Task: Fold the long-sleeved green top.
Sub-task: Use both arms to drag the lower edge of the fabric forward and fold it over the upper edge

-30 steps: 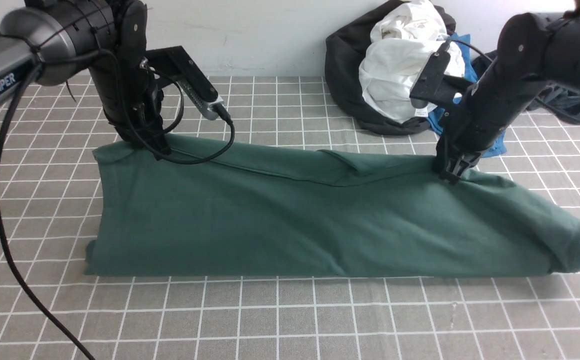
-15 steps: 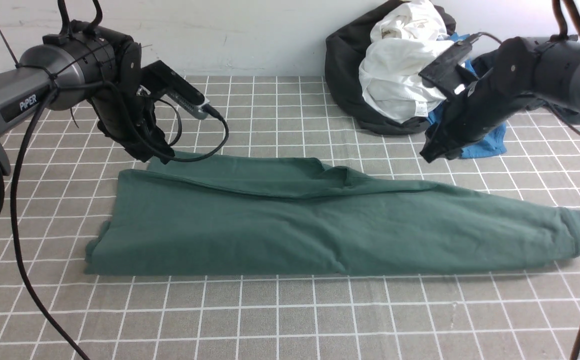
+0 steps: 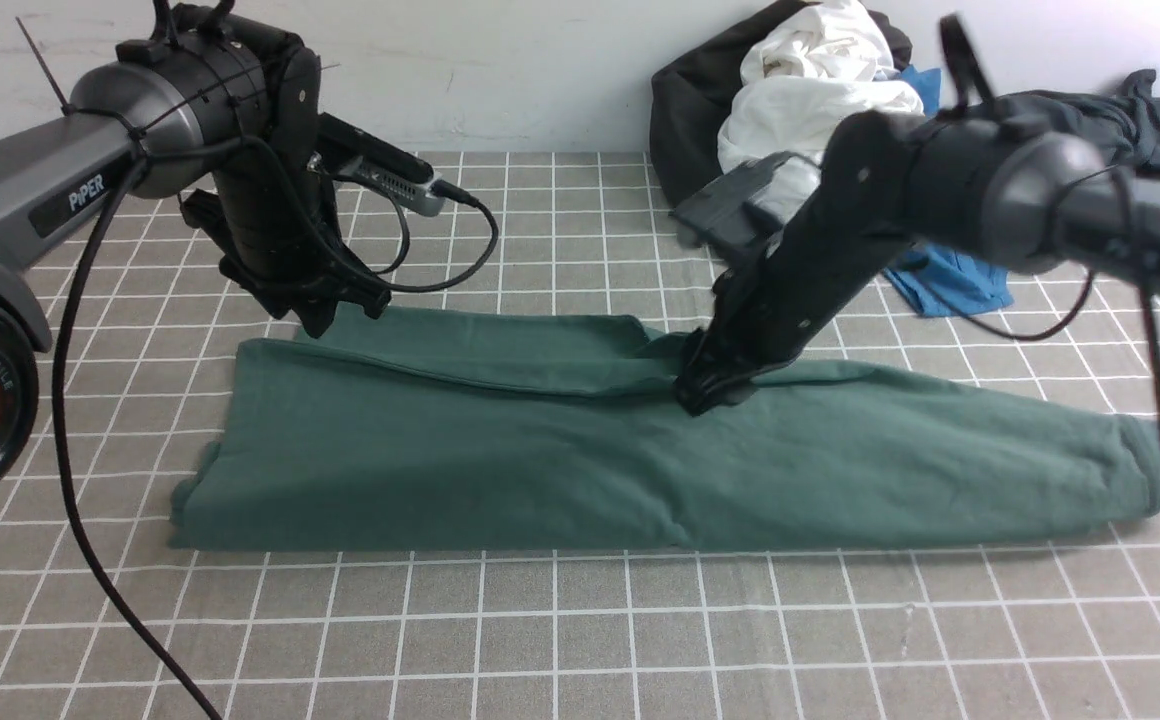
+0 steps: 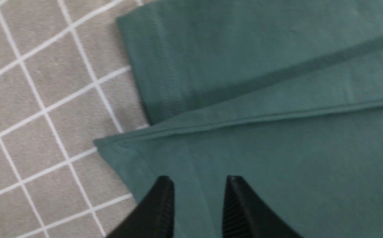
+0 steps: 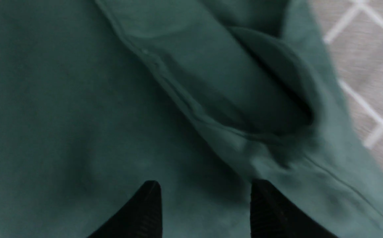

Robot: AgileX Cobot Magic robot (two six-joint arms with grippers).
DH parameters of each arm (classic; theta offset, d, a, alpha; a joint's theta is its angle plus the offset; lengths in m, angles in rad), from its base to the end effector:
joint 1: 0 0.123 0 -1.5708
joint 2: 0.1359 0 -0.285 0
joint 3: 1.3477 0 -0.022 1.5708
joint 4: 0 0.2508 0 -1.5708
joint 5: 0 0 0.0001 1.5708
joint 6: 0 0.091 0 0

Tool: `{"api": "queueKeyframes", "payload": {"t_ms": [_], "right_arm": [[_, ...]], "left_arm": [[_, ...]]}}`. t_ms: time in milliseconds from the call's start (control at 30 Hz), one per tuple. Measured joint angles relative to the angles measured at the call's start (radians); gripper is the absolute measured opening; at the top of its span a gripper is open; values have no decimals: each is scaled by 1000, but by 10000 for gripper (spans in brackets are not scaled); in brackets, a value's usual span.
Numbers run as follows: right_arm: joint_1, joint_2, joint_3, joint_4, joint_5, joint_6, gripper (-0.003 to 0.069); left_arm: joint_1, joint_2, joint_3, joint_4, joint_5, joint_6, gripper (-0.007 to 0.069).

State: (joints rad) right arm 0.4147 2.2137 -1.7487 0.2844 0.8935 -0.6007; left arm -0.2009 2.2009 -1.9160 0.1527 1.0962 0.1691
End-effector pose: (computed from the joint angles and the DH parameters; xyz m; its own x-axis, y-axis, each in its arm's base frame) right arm 0.4214 0.2073 0.1695 -0.6078 -0.7018 -0.3715 -0.7704 0.6346 0.0616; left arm 0.4657 -0.0823 0.2141 -0.8763 0.4181 -0.2392 0.3794 0.9051 0.1921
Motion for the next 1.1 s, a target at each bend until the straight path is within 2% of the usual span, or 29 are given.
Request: {"api": "queueKeyframes", "payload": {"t_ms": [100,200,233,267,367,467,567,700,900,1033,1100], "right_arm": [[19,53,0,2,-91,12,349],[16,75,-1,5,-233,102,349],[14,77,-1,5,-242,110,349],[6,88,-1,13,-313,182,347],[-21,102,-1,12,-440,287,347],[-69,110,-15,9,-484,368,347],[-114,116,-88,2,-410,396,347],[-165,109,-257,-66,-160,405,347],[-212,73,-515,-294,266,405,347],[-236,45,-595,-381,342,426,347],[-246,15,-573,-380,349,446,347]], "left_arm": [[-5,0,0,-10,16,17,88],[-5,0,0,-21,36,37,13],[-5,0,0,-21,36,38,11],[-5,0,0,-23,45,42,0],[-5,0,0,-24,54,47,-8],[-5,0,0,-27,54,50,-8],[-5,0,0,-27,54,50,-8],[-5,0,0,-30,54,50,-8],[-19,0,0,-76,66,60,-8],[-58,-3,0,-103,86,81,-8],[-79,-12,0,-117,103,84,-8]]}}
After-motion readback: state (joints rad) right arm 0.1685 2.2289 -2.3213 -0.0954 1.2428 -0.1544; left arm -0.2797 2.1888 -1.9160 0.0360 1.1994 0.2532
